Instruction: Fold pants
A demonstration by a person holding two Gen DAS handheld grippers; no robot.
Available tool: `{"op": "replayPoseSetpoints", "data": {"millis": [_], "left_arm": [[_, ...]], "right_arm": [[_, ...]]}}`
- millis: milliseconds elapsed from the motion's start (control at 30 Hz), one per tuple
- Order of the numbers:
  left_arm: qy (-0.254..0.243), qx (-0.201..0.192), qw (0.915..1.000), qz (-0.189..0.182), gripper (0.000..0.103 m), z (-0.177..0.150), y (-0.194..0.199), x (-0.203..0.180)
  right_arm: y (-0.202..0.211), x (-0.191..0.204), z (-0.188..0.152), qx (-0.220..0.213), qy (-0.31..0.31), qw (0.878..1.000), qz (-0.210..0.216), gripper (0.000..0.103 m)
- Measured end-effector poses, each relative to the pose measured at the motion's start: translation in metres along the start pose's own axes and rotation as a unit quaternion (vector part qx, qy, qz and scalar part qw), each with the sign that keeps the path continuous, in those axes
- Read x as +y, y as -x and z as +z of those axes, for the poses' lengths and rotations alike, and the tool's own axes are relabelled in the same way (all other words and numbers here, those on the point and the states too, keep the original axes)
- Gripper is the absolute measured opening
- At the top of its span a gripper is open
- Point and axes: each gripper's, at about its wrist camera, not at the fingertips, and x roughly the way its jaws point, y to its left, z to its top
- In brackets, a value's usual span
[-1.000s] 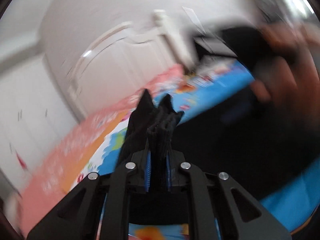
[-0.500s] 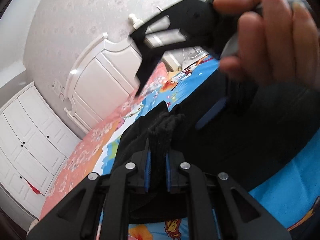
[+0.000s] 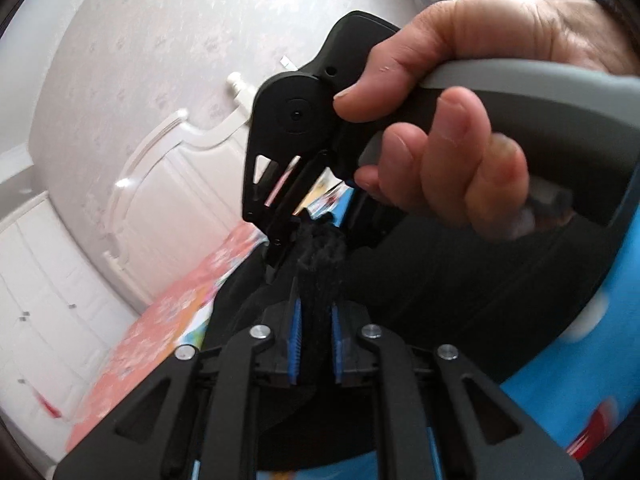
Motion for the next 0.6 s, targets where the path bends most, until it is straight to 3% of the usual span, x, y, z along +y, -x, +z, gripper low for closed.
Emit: {"op": "replayPoseSetpoints", "data": {"millis": [67, 167, 233, 300, 400, 500, 600], "left_arm": [[0.043, -0.014, 0.9966, -0.069, 0.061, 0.007, 0.01, -0.001], [0.158, -0.01, 0.9784, -0.133, 0.061, 0.002, 0.02, 0.033], [0.226, 0.02, 0.9658, -0.126, 0.061, -0.017, 0.015, 0.067], [0.263, 0.047, 0.9578, -0.107, 0.065, -0.039, 0.011, 0.095], [0.265, 0.083, 0.9573, -0.081, 0.075, -0.07, 0.02, 0.111], [0.277, 0.115, 0.952, -0.058, 0.076, -0.095, 0.026, 0.121], [0.245, 0.131, 0.9602, -0.028, 0.076, -0.114, 0.038, 0.113]], "right_arm": [[0.031, -0.016, -0.004, -0.028, -0.009, 0.999, -0.029, 0.022], [0.062, -0.05, -0.009, -0.055, -0.039, 0.996, -0.058, 0.021], [0.072, -0.07, -0.013, -0.059, -0.055, 0.995, -0.066, 0.021], [0.074, -0.084, -0.018, -0.059, -0.064, 0.995, -0.057, 0.021], [0.075, -0.089, -0.021, -0.059, -0.064, 0.995, -0.054, 0.021], [0.078, -0.089, -0.023, -0.06, -0.062, 0.995, -0.052, 0.021], [0.077, -0.09, -0.023, -0.06, -0.071, 0.995, -0.045, 0.021]]}}
